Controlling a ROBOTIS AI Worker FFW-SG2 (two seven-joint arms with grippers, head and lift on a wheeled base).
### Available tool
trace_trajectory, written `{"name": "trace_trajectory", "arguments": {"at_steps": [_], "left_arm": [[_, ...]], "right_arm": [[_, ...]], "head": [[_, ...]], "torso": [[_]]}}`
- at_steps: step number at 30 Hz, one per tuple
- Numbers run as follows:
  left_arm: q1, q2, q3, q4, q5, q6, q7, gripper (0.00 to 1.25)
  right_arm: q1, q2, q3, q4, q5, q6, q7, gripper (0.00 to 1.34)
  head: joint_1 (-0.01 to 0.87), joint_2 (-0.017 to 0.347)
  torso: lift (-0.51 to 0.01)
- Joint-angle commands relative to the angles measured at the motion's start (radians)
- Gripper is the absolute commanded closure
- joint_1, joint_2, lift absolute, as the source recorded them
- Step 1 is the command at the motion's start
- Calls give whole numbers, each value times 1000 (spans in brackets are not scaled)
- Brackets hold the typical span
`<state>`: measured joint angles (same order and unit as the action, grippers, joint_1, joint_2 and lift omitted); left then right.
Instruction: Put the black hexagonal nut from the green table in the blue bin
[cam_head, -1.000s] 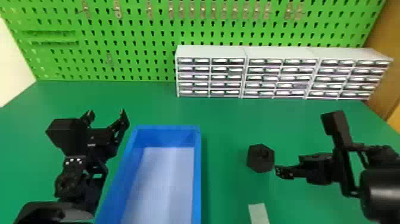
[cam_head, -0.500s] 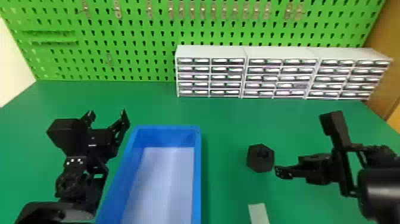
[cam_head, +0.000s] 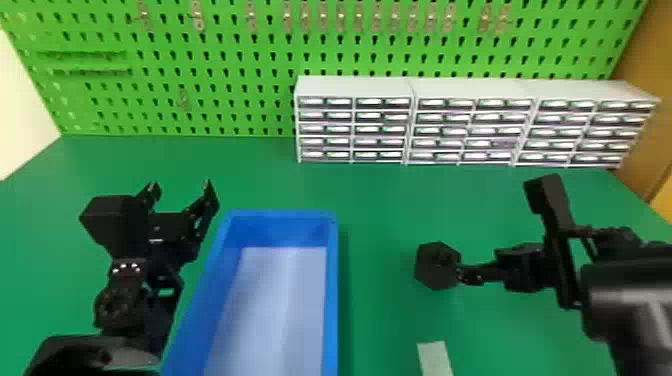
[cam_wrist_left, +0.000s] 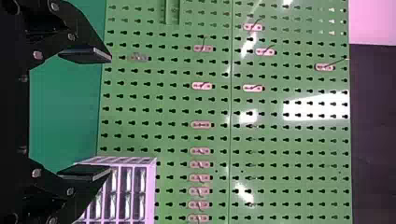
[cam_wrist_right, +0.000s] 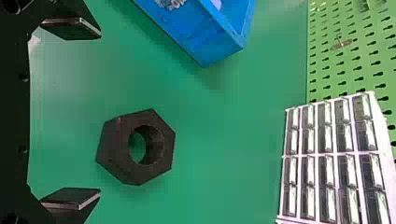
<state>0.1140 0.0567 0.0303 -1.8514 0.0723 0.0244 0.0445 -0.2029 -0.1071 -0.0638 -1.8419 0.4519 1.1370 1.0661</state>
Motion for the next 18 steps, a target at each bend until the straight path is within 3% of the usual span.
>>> {"name": "trace_trajectory", "arguments": {"at_steps": [1, 18], "left_arm": [[0, 0, -3, 1, 0, 0, 0, 414], [-8, 0, -9, 6, -2, 0, 2, 415]], "right_arm": [[-32, 17, -13, 53, 17, -42, 0, 111], [-82, 53, -79, 185, 51, -192, -26, 108]], "head": [[657, 57], [657, 57]], "torso": [[-95], [-95]]}}
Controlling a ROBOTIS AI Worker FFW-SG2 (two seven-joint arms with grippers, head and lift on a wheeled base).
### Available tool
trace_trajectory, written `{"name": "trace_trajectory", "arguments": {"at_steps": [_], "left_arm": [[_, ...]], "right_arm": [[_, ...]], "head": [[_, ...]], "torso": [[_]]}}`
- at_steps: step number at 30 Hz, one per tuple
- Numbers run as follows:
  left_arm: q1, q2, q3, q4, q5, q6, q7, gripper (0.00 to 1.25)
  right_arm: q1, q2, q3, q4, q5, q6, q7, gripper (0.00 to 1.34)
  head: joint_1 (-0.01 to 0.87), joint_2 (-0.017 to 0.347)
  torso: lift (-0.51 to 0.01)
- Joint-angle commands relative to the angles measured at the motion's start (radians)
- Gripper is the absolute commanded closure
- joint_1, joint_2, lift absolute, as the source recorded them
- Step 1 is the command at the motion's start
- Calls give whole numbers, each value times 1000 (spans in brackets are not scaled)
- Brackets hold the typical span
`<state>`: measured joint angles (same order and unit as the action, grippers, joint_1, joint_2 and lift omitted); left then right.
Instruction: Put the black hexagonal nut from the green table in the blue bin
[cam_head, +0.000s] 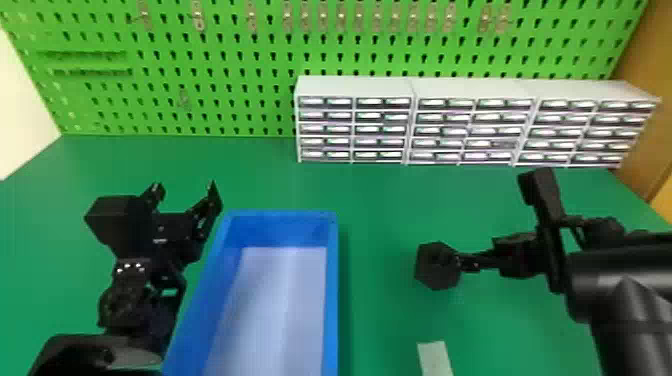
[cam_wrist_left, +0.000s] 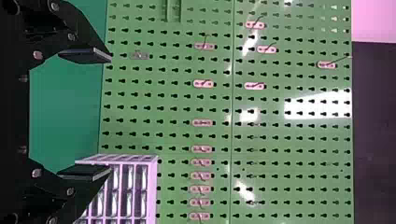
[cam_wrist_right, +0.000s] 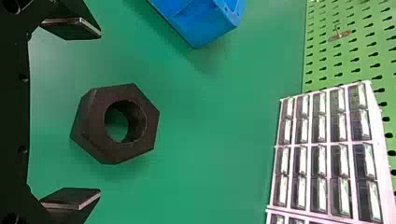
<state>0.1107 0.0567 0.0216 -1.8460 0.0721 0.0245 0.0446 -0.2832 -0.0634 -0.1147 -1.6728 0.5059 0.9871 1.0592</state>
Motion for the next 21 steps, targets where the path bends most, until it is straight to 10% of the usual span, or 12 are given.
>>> {"name": "trace_trajectory", "arguments": {"at_steps": [1, 21], "left_arm": [[-5, 0, 0, 1, -1, 0, 1, 415], [0, 0, -9, 5, -3, 0, 4, 414]], "right_arm": [[-2, 11, -33, 24, -7, -48, -25, 108], [-73, 20, -53, 197, -115, -166, -125, 111]], "head": [[657, 57], [657, 57]], "torso": [[-95], [-95]]}}
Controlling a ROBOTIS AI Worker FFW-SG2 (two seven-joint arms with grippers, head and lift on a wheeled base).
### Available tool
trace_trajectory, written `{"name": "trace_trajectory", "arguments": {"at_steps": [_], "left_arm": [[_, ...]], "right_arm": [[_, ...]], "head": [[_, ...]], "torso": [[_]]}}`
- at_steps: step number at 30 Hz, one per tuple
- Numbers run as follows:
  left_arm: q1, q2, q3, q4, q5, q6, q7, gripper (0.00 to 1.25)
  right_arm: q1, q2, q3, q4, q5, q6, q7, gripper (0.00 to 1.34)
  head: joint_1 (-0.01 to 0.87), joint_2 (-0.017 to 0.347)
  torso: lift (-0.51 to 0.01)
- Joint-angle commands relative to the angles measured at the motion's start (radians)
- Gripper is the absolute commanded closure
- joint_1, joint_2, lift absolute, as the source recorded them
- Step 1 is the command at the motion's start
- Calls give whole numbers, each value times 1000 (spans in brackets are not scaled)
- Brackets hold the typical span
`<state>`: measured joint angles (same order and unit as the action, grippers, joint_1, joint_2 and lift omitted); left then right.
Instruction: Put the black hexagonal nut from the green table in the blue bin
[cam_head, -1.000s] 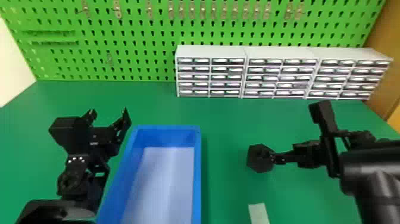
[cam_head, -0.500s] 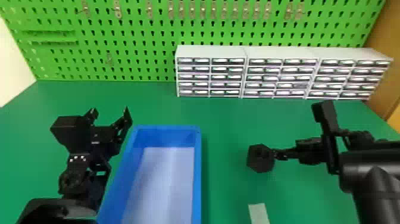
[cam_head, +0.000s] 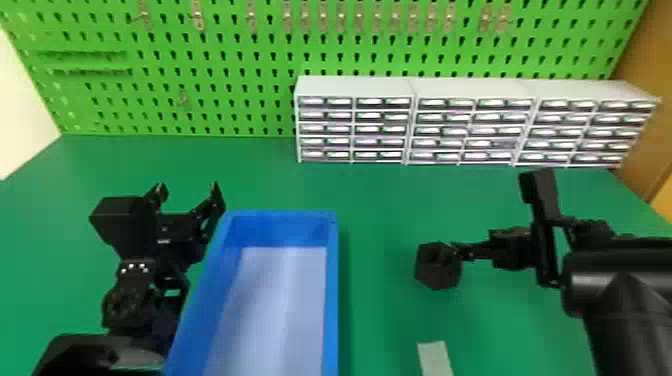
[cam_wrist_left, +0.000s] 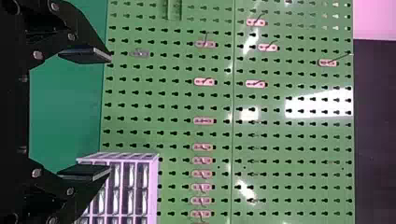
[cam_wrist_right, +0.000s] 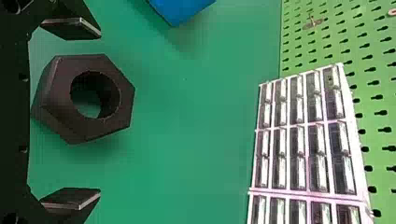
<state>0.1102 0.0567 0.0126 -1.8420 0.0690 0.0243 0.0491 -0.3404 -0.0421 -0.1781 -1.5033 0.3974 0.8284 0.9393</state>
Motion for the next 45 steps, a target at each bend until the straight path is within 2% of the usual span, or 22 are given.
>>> {"name": "trace_trajectory", "arguments": {"at_steps": [1, 12, 31, 45], "left_arm": [[0, 0, -2, 1, 0, 0, 0, 414], [-4, 0, -3, 3, 0, -1, 0, 415], [-17, 0, -5, 10, -1, -6, 2, 414], [-26, 0, -11, 18, -1, -12, 2, 415]], "right_arm": [[-22, -2, 17, 37, -6, -8, -5, 111], [-103, -41, 106, 129, 24, 60, -5, 111], [-213, -74, 203, 293, 41, 61, -4, 111], [-267, -99, 275, 373, 52, 49, -5, 111]], "head": [[657, 57], [657, 57], [657, 57], [657, 57]], "torso": [[-95], [-95], [-95], [-95]]}}
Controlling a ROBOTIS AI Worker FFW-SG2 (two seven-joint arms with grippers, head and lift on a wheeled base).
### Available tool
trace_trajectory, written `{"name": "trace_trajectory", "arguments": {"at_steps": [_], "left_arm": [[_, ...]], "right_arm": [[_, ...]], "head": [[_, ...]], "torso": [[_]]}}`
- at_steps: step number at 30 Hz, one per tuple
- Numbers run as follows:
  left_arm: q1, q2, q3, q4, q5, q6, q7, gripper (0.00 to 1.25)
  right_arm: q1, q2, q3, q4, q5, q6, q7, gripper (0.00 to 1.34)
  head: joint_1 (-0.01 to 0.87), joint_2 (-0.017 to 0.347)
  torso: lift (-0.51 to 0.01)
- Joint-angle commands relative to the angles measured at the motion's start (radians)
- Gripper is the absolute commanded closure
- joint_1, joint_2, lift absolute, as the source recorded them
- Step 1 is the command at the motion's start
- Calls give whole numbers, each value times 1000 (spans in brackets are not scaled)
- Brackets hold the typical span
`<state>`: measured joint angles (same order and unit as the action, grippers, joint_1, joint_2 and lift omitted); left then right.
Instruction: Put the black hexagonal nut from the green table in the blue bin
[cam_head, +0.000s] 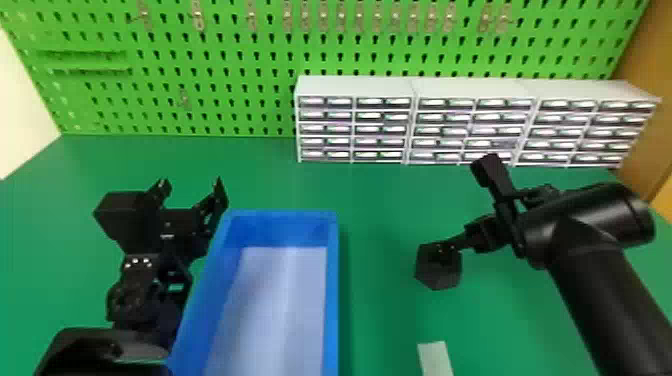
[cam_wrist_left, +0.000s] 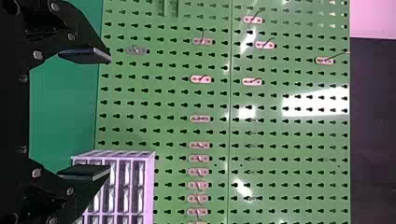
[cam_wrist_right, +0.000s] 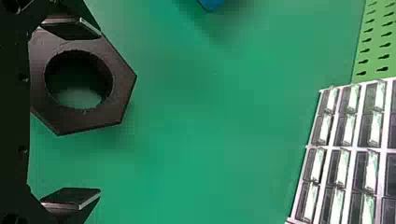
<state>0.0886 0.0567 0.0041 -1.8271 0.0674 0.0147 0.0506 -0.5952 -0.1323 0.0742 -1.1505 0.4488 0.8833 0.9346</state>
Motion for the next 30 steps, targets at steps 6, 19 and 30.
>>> {"name": "trace_trajectory", "arguments": {"at_steps": [6, 19, 30], "left_arm": [[-9, -1, -9, 9, 2, -9, 2, 415], [-17, -1, -23, 23, 8, -21, 8, 415], [-26, -1, -24, 28, 8, -27, 9, 415]], "right_arm": [[-18, -15, 35, 55, 11, -29, 0, 111], [-38, -15, 41, 98, 27, -64, -36, 111], [-64, -7, 64, 133, 25, -78, -56, 111]], "head": [[657, 57], [657, 57], [657, 57]], "torso": [[-95], [-95], [-95]]}}
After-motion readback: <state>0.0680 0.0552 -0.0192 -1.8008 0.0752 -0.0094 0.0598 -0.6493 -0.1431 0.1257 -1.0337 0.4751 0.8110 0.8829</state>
